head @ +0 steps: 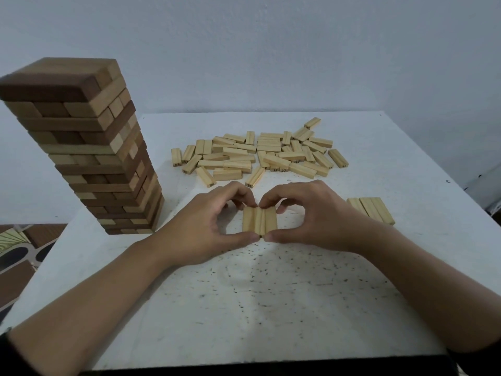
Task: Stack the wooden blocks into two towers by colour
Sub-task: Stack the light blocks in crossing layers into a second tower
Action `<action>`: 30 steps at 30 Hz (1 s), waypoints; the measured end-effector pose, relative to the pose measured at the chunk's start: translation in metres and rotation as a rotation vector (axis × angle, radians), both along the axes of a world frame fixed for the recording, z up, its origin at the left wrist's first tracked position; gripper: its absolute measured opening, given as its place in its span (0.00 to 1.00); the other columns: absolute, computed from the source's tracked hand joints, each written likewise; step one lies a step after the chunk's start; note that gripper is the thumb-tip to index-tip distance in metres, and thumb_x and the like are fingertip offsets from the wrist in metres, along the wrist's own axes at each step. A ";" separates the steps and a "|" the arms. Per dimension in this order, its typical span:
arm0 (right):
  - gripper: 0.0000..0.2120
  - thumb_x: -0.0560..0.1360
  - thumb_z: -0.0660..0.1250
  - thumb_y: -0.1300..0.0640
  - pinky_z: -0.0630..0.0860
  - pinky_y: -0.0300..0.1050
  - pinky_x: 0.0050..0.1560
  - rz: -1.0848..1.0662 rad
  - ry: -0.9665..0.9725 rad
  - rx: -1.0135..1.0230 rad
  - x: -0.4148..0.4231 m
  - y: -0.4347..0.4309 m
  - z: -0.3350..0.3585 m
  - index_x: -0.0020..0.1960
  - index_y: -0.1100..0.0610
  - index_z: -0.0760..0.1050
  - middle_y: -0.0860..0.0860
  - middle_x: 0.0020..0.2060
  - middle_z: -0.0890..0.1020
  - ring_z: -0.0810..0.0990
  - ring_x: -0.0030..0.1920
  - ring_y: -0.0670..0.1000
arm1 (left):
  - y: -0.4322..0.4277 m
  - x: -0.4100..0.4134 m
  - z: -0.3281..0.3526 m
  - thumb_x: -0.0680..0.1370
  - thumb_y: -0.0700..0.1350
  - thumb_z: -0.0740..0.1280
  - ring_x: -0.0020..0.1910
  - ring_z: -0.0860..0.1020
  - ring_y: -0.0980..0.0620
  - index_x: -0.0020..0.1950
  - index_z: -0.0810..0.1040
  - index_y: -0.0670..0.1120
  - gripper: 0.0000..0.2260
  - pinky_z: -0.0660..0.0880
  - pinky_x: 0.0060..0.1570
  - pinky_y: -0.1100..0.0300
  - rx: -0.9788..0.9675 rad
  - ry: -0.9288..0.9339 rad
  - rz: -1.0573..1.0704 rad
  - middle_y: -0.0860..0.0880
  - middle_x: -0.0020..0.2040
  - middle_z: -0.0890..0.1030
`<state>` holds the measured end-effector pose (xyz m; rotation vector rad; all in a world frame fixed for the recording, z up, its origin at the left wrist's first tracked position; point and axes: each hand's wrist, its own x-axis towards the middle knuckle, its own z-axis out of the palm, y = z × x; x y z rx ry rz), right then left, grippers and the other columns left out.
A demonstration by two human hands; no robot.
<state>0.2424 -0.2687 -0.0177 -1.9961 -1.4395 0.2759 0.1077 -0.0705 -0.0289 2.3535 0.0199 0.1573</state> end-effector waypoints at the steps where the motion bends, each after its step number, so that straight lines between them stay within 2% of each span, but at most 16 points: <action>1: 0.22 0.69 0.81 0.50 0.75 0.29 0.53 -0.001 -0.001 0.005 0.000 0.000 0.000 0.60 0.54 0.81 0.43 0.51 0.84 0.80 0.53 0.41 | 0.001 0.000 0.000 0.72 0.54 0.78 0.61 0.75 0.62 0.61 0.75 0.57 0.21 0.71 0.53 0.70 -0.007 0.005 -0.004 0.62 0.58 0.78; 4: 0.21 0.69 0.80 0.48 0.77 0.35 0.53 -0.007 -0.041 0.032 -0.002 0.001 -0.003 0.59 0.54 0.81 0.43 0.50 0.84 0.80 0.51 0.43 | 0.001 0.000 0.001 0.72 0.55 0.78 0.63 0.74 0.65 0.64 0.73 0.60 0.24 0.71 0.58 0.68 -0.016 0.016 0.005 0.65 0.59 0.78; 7: 0.22 0.69 0.80 0.47 0.77 0.39 0.52 -0.028 -0.084 0.060 -0.003 0.002 -0.007 0.60 0.53 0.81 0.43 0.51 0.83 0.80 0.51 0.44 | 0.001 -0.001 0.000 0.71 0.55 0.79 0.63 0.75 0.63 0.67 0.72 0.62 0.27 0.73 0.61 0.61 -0.025 -0.014 0.028 0.62 0.59 0.79; 10: 0.23 0.70 0.78 0.46 0.78 0.39 0.51 -0.045 -0.119 0.088 -0.004 0.005 -0.012 0.62 0.52 0.79 0.44 0.53 0.79 0.79 0.51 0.44 | 0.000 -0.001 0.000 0.71 0.53 0.79 0.64 0.76 0.61 0.67 0.73 0.60 0.27 0.74 0.63 0.59 -0.041 -0.063 0.041 0.61 0.59 0.80; 13: 0.23 0.70 0.77 0.47 0.77 0.41 0.50 -0.057 -0.145 0.103 -0.007 0.007 -0.016 0.62 0.53 0.79 0.45 0.50 0.79 0.78 0.50 0.45 | 0.000 -0.001 -0.001 0.71 0.51 0.80 0.63 0.77 0.60 0.67 0.75 0.57 0.26 0.75 0.63 0.59 -0.044 -0.100 0.042 0.60 0.59 0.80; 17: 0.23 0.70 0.77 0.46 0.77 0.40 0.51 -0.047 -0.133 0.094 -0.006 0.007 -0.016 0.63 0.53 0.79 0.45 0.50 0.79 0.78 0.51 0.44 | 0.000 -0.001 -0.002 0.72 0.52 0.79 0.63 0.76 0.59 0.66 0.76 0.56 0.25 0.74 0.59 0.63 0.007 -0.128 0.027 0.59 0.61 0.79; 20: 0.24 0.71 0.77 0.44 0.78 0.39 0.54 -0.054 -0.051 0.077 -0.002 0.004 -0.011 0.64 0.51 0.78 0.43 0.52 0.80 0.79 0.54 0.43 | 0.000 -0.003 -0.002 0.71 0.54 0.79 0.62 0.76 0.59 0.66 0.76 0.56 0.25 0.73 0.55 0.67 0.069 -0.148 0.051 0.61 0.61 0.77; 23: 0.18 0.76 0.74 0.56 0.80 0.42 0.56 -0.075 0.092 0.097 0.005 0.001 -0.006 0.65 0.53 0.79 0.46 0.53 0.82 0.81 0.56 0.45 | 0.000 -0.006 -0.002 0.73 0.56 0.77 0.56 0.77 0.58 0.63 0.76 0.57 0.21 0.72 0.49 0.69 0.107 -0.188 0.104 0.60 0.54 0.78; 26: 0.25 0.73 0.73 0.66 0.80 0.43 0.58 -0.051 0.103 0.048 0.010 -0.004 -0.004 0.67 0.53 0.76 0.47 0.54 0.81 0.80 0.58 0.46 | -0.003 -0.007 -0.002 0.76 0.53 0.73 0.52 0.77 0.58 0.59 0.78 0.55 0.13 0.70 0.46 0.72 0.106 -0.194 0.136 0.59 0.48 0.79; 30: 0.28 0.71 0.78 0.60 0.78 0.39 0.57 -0.032 0.053 0.022 0.009 -0.004 -0.006 0.69 0.51 0.75 0.44 0.56 0.80 0.78 0.59 0.44 | -0.006 -0.007 -0.002 0.77 0.56 0.72 0.52 0.77 0.61 0.58 0.78 0.56 0.12 0.70 0.46 0.73 0.110 -0.161 0.148 0.60 0.47 0.80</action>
